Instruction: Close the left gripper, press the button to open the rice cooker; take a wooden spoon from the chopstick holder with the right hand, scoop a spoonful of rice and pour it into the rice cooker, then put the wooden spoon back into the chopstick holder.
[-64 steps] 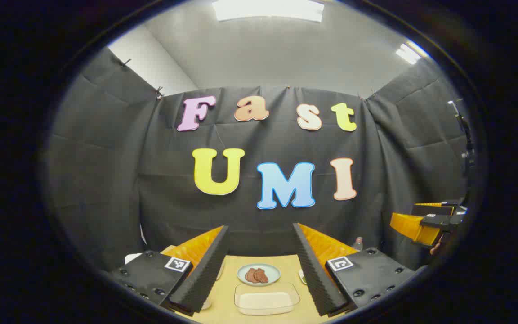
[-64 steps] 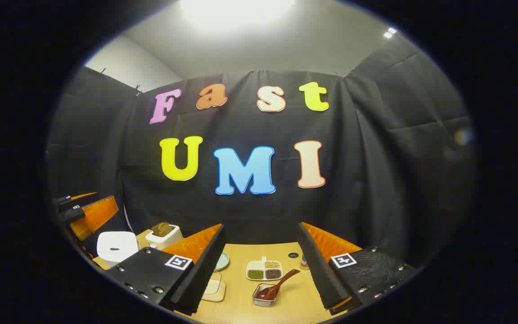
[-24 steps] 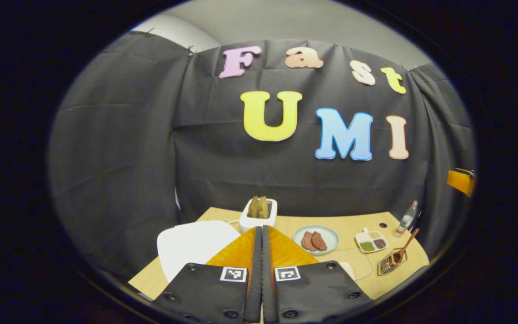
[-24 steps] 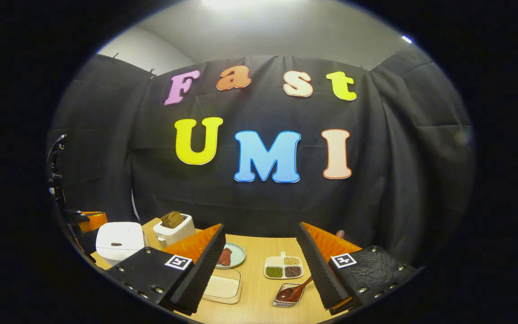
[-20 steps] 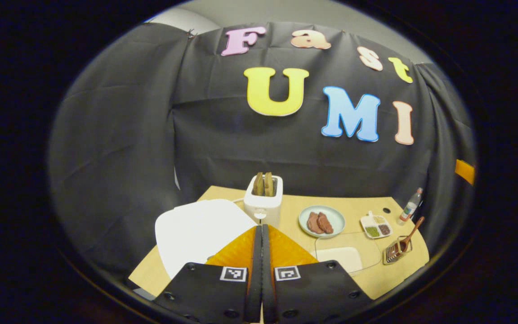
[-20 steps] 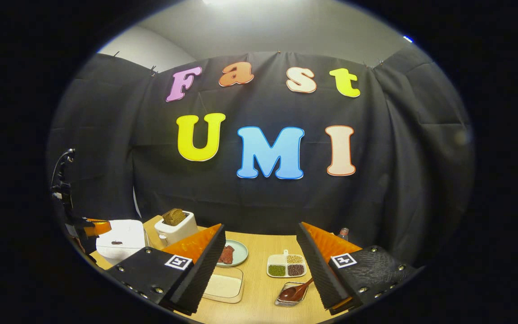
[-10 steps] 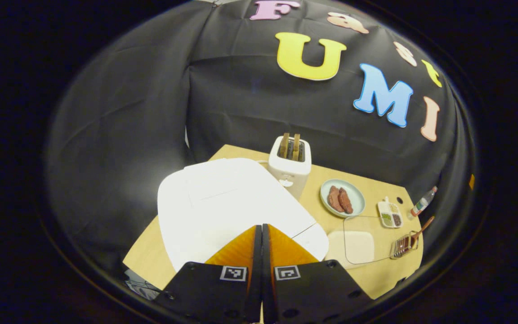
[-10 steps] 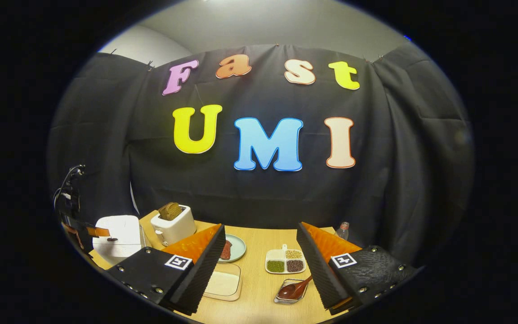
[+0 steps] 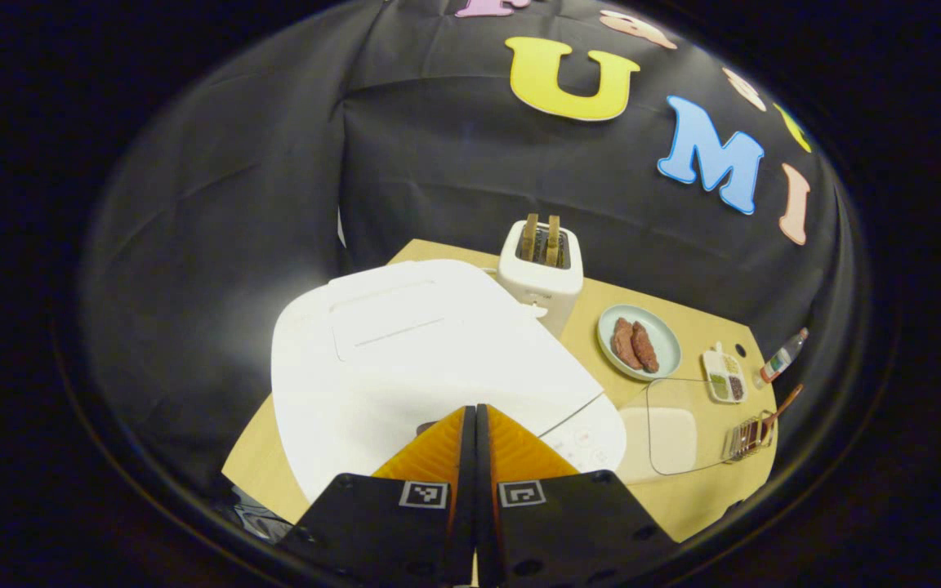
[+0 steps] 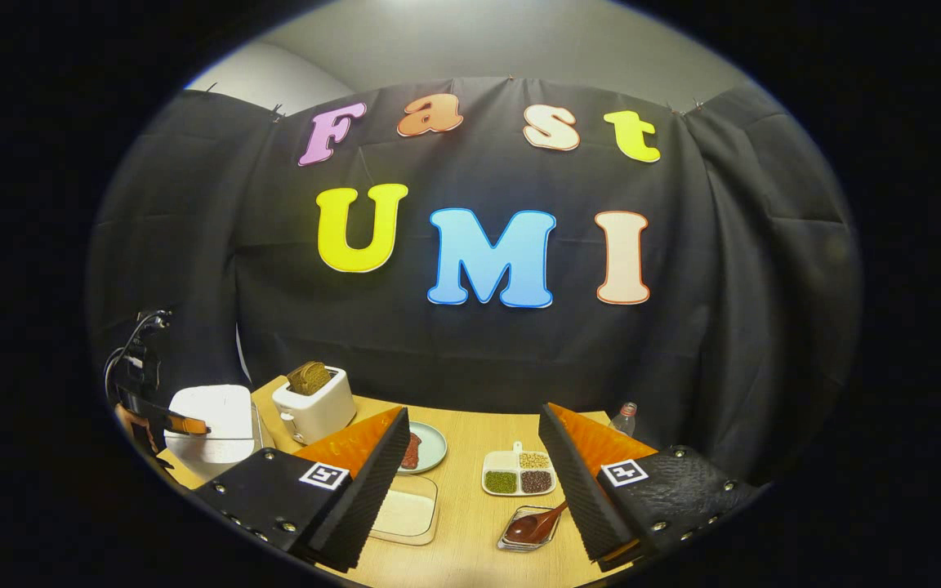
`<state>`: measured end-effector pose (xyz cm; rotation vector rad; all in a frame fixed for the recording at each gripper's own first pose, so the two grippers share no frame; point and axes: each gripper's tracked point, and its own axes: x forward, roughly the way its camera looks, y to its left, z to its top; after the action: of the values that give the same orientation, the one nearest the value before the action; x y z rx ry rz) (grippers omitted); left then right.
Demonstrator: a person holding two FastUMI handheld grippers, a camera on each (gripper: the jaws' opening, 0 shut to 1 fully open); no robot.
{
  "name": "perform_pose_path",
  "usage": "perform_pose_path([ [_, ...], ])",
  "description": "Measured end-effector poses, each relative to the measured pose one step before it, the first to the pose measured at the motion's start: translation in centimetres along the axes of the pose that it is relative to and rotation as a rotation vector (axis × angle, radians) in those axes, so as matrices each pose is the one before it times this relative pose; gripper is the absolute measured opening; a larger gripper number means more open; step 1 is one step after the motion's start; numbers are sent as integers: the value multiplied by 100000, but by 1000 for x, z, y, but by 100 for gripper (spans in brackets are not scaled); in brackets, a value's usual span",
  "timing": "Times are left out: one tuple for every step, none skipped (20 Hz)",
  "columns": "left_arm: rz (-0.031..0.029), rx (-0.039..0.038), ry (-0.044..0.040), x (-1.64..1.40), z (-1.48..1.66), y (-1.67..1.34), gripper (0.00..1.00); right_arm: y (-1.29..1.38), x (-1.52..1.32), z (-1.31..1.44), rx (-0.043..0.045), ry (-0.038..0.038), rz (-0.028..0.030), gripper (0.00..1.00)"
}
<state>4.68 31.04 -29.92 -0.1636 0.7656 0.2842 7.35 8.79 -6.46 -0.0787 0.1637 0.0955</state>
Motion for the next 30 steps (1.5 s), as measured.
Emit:
perform_pose_path([
  [1586, 1287, -5049, -464, 1279, 87, 9, -66, -49, -78, -112, -23, 40, 96],
  [1848, 557, -6004, -682, 1758, 54, 9, -87, 11, 99, -175, -204, -105, 96],
  [1410, 143, -7569, -872, 2252, 213, 12, -4, -39, 41, -40, -228, 55, 96],
  [1329, -472, -6841, -855, 2256, 133, 12, -51, 8, -30, 131, -146, 71, 97],
  [-916, -813, -6979, -798, 2021, -311, 13, -18, 2, 29, 230, -34, 115, 97],
  [947, -385, -5880, -1047, 1969, 57, 34, -70, 14, 66, 306, -168, 142, 96],
  [-213, -487, -4740, -1153, 2142, 134, 54, -57, -76, -53, 139, -183, -13, 97],
  [132, 63, -4331, -802, 1461, 85, 65, -106, -52, 110, 4, -208, -12, 96],
  [813, 405, -3575, -811, 1378, 213, 69, -88, -48, -56, -41, -292, -179, 96],
  [-679, -209, -3104, -889, 1374, -177, 75, -65, -15, 151, -18, -250, -311, 96],
  [-498, -167, -3963, -1001, 1199, -496, 76, -163, -120, -25, 7, -246, -556, 96],
  [-1276, -179, -3423, -858, 1229, -352, 81, -98, -131, 215, 186, -420, -601, 96],
  [-1400, 64, -2668, -795, 977, -503, 86, -111, -103, 114, 123, -459, -1095, 96],
  [-1335, 10, -2226, -818, 743, -443, 88, -161, -185, 222, 127, -496, -1150, 96],
  [-2177, -24, -2328, -623, 580, -696, 91, -70, -221, 88, -1, -614, -1187, 96],
  [-2331, -145, -1590, -535, 393, -846, 95, -125, -239, 181, -50, -616, -1217, 96],
  [-3862, -206, -952, -568, 113, -1057, 95, -27, -323, 88, 363, -638, -972, 96],
  [-2854, 680, -521, -405, 75, -944, 95, -173, -260, 69, 893, -312, -1144, 96],
  [-2921, 1495, 173, -327, -310, -739, 95, -239, -271, -187, 891, 69, -1530, 97],
  [-2597, 1053, 61, -371, -126, -775, 95, -252, -219, -89, 1033, -11, -1212, 96],
  [-3645, 474, 343, -193, -157, -1150, 95, -411, -117, -94, 1149, -140, -1554, 97],
  [-3111, 357, -370, -207, 82, -1125, 96, -619, -36, -130, 1409, 243, -1755, 97],
  [-2845, 316, -654, -35, 156, -912, 91, -856, -5, -428, 1216, 826, -2217, 97],
  [-2409, 310, -888, -28, 305, -949, 95, -935, -32, -214, 933, 237, -2268, 96],
  [-2106, 487, -1100, -24, 327, -842, 95, -984, -7, 87, 690, -652, -2114, 96],
  [-1321, 560, -1012, 60, 244, -677, 95, -981, 211, 21, 355, -610, -1724, 96],
  [-1027, 337, -1160, 81, 204, -563, 91, -802, 299, -356, 498, -43, -999, 96],
  [-414, 273, -1071, 166, 223, -471, 91, -660, 397, -442, 263, 780, -654, 97],
  [357, -73, -889, 141, 286, -409, 93, -533, 407, -535, 30, 1208, 56, 97],
  [41, -714, 374, 255, -54, -406, 93, -458, 403, -501, -497, 1185, -85, 97],
])
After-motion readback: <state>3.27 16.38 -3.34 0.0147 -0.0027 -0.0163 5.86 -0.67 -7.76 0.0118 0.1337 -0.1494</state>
